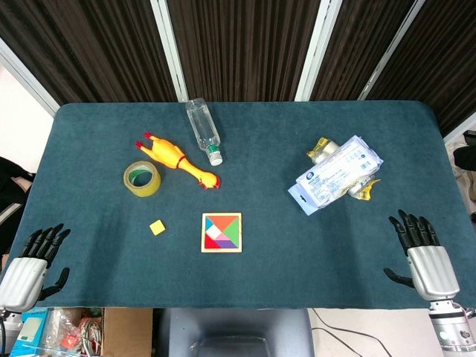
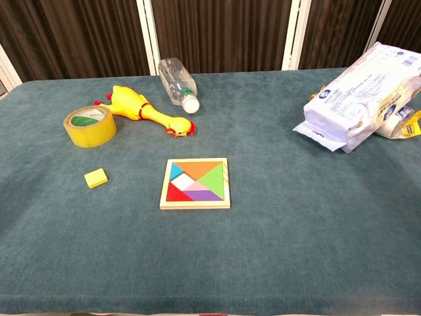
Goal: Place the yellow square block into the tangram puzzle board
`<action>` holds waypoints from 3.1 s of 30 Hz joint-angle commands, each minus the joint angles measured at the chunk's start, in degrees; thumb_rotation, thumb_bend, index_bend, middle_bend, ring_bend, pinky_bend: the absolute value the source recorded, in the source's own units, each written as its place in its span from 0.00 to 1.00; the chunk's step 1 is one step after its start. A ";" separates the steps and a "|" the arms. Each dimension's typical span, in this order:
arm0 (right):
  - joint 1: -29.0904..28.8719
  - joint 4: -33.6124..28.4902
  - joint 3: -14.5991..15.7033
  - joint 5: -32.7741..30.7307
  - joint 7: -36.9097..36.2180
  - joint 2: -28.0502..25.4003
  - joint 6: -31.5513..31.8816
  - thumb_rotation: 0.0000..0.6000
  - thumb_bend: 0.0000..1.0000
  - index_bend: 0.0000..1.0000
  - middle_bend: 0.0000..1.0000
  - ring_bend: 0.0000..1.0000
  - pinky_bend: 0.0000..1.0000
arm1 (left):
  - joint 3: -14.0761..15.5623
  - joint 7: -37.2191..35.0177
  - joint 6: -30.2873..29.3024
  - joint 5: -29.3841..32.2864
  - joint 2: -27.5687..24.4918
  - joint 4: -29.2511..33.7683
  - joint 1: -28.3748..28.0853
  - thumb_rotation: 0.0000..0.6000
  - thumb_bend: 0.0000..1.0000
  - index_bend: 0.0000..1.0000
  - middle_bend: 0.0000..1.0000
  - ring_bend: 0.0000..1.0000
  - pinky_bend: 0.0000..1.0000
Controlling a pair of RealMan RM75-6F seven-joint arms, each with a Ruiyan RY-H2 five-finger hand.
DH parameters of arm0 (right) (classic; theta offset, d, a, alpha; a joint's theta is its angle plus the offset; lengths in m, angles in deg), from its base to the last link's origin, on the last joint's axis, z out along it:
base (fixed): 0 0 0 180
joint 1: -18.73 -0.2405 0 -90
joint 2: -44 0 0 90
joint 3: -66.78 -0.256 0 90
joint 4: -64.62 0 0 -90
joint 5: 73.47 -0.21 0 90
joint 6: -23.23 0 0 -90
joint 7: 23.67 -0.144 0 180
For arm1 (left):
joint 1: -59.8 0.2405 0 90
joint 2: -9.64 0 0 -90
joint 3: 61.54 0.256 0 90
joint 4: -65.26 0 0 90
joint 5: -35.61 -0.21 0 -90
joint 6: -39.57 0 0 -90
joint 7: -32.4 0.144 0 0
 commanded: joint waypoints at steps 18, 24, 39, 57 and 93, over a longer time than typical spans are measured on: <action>-0.15 -0.33 0.93 1.42 -1.29 -0.62 -0.57 1.00 0.16 0.00 0.00 0.00 0.00 | -2.23 -8.37 10.54 -11.29 10.05 -10.97 -16.32 1.00 0.42 0.30 0.99 1.00 1.00; -0.47 -0.41 1.43 1.79 -1.65 -0.92 -1.52 1.00 0.16 0.00 0.00 0.00 0.00 | -2.05 -10.86 15.83 -13.71 12.62 -14.88 -23.25 1.00 0.43 0.32 1.00 1.00 1.00; -0.60 -0.69 2.22 2.29 -1.75 -1.24 -2.40 1.00 0.16 0.00 0.00 0.00 0.00 | -1.34 -12.55 23.91 -11.12 20.25 -27.09 -32.28 1.00 0.38 0.26 1.00 1.00 1.00; -0.65 -1.05 2.64 2.79 -2.55 -1.76 -2.55 1.00 0.16 0.00 0.00 0.00 0.00 | 2.52 -12.60 25.34 -9.62 26.59 -40.63 -35.11 1.00 0.37 0.20 1.00 1.00 1.00; -0.53 -1.12 2.59 2.72 -2.68 -1.84 -2.31 1.00 0.16 0.00 0.00 0.00 0.00 | 6.51 -11.38 26.13 -7.39 28.93 -46.01 -36.46 1.00 0.35 0.37 1.00 1.00 1.00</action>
